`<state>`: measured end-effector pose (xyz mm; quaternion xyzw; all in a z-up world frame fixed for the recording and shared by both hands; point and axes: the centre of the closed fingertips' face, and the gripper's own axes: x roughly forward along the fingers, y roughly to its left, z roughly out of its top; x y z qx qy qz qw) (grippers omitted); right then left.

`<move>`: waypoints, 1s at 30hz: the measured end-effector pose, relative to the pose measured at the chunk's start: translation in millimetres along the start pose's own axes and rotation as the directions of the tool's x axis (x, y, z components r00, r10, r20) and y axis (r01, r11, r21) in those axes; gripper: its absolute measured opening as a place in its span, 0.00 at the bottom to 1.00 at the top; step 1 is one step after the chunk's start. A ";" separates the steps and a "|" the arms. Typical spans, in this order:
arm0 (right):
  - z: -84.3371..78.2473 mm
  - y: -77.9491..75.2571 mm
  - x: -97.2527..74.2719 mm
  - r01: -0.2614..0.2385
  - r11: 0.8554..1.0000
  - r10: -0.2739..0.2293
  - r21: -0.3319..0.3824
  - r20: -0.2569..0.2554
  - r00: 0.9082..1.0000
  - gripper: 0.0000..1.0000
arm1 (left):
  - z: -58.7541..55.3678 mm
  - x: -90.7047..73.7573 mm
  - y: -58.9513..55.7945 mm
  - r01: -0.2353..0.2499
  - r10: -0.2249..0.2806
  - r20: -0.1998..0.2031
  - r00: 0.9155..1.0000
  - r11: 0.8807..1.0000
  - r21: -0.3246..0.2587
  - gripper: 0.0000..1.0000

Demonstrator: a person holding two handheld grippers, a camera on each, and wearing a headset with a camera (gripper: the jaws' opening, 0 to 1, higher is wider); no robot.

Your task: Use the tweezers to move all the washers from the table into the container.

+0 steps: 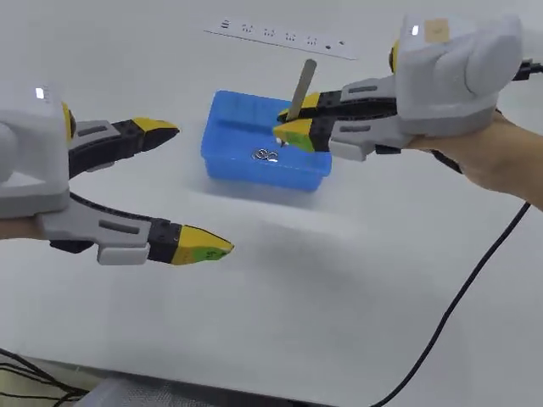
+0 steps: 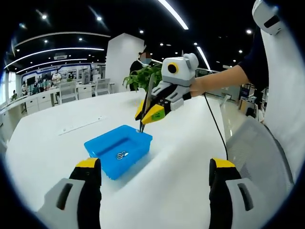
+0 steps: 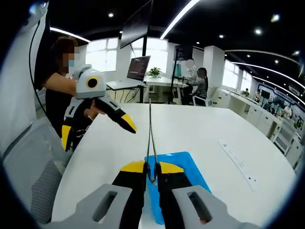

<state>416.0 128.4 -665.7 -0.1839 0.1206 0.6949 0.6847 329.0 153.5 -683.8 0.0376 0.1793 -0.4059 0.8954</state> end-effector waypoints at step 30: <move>-70.3 -34.4 55.1 0.021 0.996 -0.011 0.087 -0.106 0.994 0.10 | -18.8 3.8 7.6 -0.045 0.043 -0.035 0.998 0.997 -0.063 0.99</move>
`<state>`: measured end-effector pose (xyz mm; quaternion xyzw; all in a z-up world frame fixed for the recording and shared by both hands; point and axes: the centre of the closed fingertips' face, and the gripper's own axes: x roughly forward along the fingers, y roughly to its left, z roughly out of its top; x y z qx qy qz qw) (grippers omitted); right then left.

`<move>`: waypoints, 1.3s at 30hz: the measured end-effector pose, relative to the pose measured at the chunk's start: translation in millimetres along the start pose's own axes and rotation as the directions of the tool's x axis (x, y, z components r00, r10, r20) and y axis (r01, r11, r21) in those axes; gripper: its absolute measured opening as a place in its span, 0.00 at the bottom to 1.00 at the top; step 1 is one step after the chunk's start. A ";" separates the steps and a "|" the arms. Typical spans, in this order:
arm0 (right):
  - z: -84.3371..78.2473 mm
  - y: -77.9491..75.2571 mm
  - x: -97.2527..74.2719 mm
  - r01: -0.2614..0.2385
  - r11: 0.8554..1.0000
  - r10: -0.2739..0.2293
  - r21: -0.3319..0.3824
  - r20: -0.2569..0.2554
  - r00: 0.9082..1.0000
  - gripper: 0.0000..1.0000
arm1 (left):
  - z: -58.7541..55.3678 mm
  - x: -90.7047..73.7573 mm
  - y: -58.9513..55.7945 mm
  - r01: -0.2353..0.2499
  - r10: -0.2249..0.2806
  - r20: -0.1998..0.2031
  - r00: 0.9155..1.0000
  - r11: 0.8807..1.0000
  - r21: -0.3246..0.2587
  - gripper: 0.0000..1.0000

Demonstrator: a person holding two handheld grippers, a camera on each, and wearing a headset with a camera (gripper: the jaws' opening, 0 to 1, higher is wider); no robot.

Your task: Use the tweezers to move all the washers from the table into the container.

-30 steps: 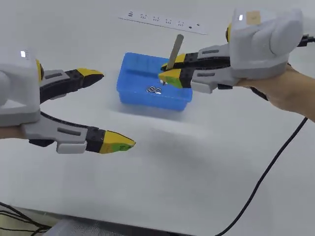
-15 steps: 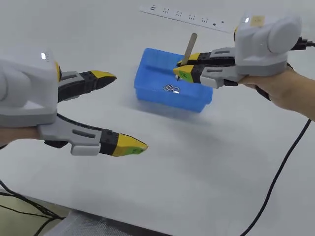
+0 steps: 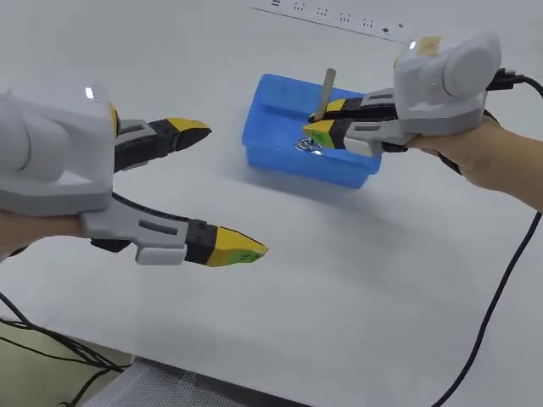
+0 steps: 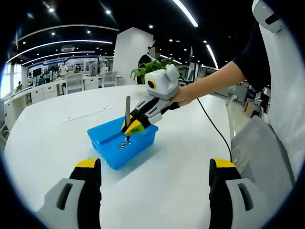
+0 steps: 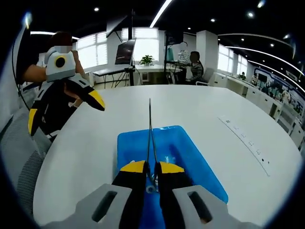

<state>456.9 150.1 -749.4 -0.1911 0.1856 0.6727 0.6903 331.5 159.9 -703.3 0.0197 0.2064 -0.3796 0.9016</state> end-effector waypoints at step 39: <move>27.4 25.6 -22.7 0.009 0.989 -0.011 -0.145 -0.015 1.000 0.08 | 106.2 48.2 37.9 -0.006 -0.019 0.174 0.985 0.990 0.140 0.47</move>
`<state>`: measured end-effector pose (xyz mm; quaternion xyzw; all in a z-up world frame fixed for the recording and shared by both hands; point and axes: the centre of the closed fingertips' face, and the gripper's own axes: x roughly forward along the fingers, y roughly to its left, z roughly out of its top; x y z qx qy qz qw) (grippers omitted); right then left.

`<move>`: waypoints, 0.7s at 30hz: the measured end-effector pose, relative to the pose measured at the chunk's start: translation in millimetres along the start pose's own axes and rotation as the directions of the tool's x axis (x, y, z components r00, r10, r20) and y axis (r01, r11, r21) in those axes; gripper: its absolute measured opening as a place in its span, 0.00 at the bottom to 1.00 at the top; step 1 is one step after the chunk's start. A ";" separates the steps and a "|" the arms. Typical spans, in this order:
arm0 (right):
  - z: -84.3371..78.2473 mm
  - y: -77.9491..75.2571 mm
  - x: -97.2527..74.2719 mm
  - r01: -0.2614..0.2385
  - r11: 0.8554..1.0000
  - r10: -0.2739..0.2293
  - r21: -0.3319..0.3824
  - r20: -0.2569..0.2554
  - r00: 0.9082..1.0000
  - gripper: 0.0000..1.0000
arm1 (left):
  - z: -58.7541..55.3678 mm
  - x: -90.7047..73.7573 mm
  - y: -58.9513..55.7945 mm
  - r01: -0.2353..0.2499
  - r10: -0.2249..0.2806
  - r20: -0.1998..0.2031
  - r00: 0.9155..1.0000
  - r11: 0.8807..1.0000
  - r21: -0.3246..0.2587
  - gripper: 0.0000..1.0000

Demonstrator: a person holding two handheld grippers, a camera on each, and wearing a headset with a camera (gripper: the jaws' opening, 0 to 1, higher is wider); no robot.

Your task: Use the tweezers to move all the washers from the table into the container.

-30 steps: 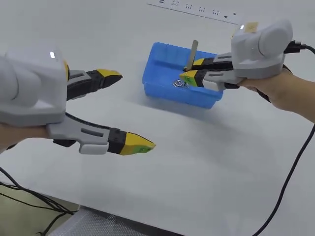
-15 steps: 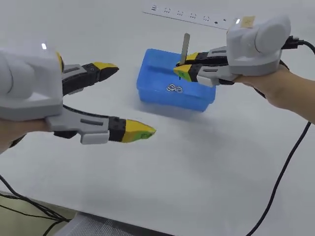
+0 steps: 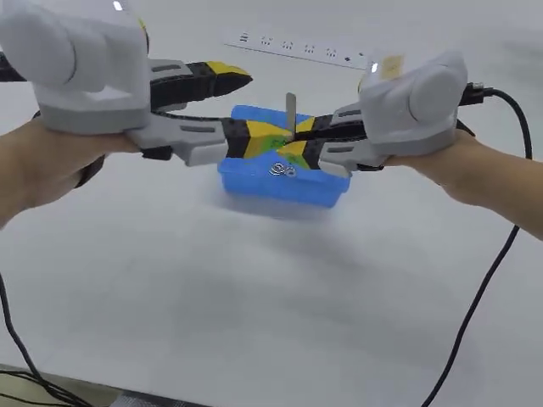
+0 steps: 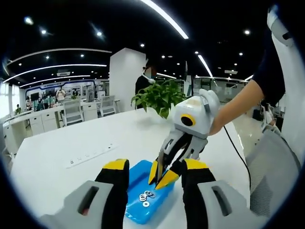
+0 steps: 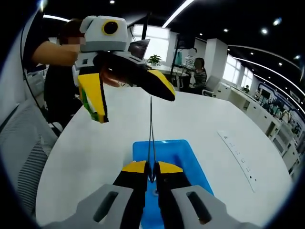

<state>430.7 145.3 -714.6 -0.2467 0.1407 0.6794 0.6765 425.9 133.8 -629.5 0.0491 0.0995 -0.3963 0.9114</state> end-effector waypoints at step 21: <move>0.1 10.2 -2.2 -0.035 0.998 0.034 -0.048 -0.016 0.999 0.08 | -5.4 11.4 -35.5 0.184 -0.171 -0.097 0.980 0.973 0.140 0.07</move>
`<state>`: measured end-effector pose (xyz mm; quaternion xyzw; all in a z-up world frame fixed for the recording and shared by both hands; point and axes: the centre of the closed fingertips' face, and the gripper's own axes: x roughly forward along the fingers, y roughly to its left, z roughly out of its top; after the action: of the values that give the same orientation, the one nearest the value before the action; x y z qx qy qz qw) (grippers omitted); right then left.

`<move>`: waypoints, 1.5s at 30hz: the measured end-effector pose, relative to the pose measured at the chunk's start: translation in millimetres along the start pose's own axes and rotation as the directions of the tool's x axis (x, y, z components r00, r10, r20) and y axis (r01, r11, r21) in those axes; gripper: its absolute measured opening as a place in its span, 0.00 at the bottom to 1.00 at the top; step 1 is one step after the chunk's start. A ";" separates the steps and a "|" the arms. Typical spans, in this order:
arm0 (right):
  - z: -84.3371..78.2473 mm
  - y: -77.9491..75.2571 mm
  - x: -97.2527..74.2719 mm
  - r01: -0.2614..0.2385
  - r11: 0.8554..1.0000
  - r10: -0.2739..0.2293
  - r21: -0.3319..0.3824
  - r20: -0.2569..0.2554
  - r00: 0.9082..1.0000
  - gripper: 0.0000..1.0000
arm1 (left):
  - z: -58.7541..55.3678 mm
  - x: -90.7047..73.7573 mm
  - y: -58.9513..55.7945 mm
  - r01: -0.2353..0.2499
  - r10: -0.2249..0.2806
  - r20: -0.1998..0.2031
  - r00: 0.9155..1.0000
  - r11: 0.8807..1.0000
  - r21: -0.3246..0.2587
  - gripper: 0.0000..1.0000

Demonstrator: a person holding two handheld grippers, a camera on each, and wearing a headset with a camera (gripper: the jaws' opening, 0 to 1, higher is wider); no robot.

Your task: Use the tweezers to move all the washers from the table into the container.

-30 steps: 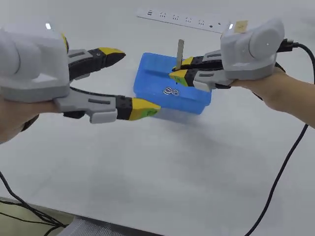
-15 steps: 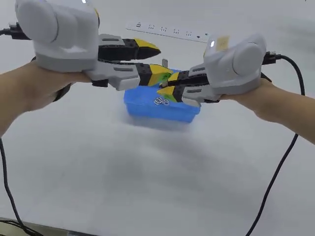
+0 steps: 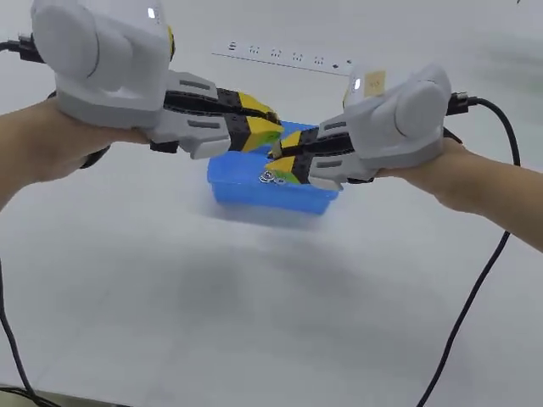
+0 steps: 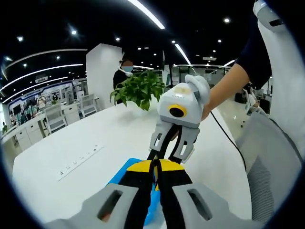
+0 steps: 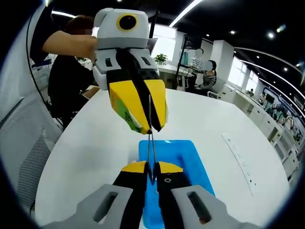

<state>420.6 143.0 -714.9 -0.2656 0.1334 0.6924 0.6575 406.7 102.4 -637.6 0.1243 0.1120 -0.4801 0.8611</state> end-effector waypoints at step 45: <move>4.8 65.3 -36.3 -0.084 0.990 0.074 -0.113 -0.096 0.993 0.07 | -46.4 -39.1 -40.6 0.157 -0.128 -0.162 0.978 0.971 0.179 0.06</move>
<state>355.4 108.6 -701.9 -0.3296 0.1331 0.7116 0.6060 348.5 127.9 -673.6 0.2337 0.1383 -0.5388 0.7975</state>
